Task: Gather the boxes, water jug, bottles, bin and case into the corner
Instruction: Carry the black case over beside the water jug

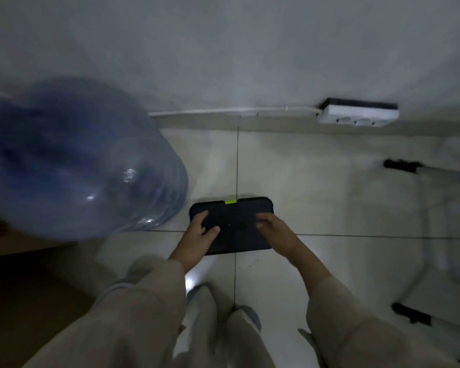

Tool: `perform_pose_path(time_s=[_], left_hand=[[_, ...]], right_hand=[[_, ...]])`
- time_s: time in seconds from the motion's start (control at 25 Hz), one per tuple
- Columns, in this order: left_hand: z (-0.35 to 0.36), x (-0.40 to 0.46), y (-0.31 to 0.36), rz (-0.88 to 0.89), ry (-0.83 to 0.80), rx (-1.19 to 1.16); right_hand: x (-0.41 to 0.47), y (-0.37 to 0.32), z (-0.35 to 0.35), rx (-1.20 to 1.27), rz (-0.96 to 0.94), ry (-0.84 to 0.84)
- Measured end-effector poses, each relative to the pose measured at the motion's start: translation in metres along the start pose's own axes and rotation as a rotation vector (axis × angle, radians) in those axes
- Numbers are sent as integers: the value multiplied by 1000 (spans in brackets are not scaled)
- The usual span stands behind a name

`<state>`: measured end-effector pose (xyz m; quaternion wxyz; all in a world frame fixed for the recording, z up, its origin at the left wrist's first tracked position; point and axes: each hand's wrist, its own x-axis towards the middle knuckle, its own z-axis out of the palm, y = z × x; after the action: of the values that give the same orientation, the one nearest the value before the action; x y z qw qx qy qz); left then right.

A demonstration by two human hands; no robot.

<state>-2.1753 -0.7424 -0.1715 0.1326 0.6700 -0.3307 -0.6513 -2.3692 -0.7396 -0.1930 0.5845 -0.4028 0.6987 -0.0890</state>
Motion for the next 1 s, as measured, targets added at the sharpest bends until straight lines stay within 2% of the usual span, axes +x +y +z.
perform_pose_path(time_s=[0.2,0.36,0.52,0.8,1.0], left_hand=[[-28,-138,106,133,97,57],[-77,-252,172,208,320,43],[-112,-336,205,256,491,18],[-135,-463,195,349,702,-27],[-163,-543,134,298,894,-87]], right_hand=[[-122,-134,-36,21,-141,-78],[-225,-238,-82,-30,-289,-80],[-300,-311,-113,-90,-469,-33],[-397,-356,-108,-169,-598,-118],[-431,-369,-46,-322,-668,-265]])
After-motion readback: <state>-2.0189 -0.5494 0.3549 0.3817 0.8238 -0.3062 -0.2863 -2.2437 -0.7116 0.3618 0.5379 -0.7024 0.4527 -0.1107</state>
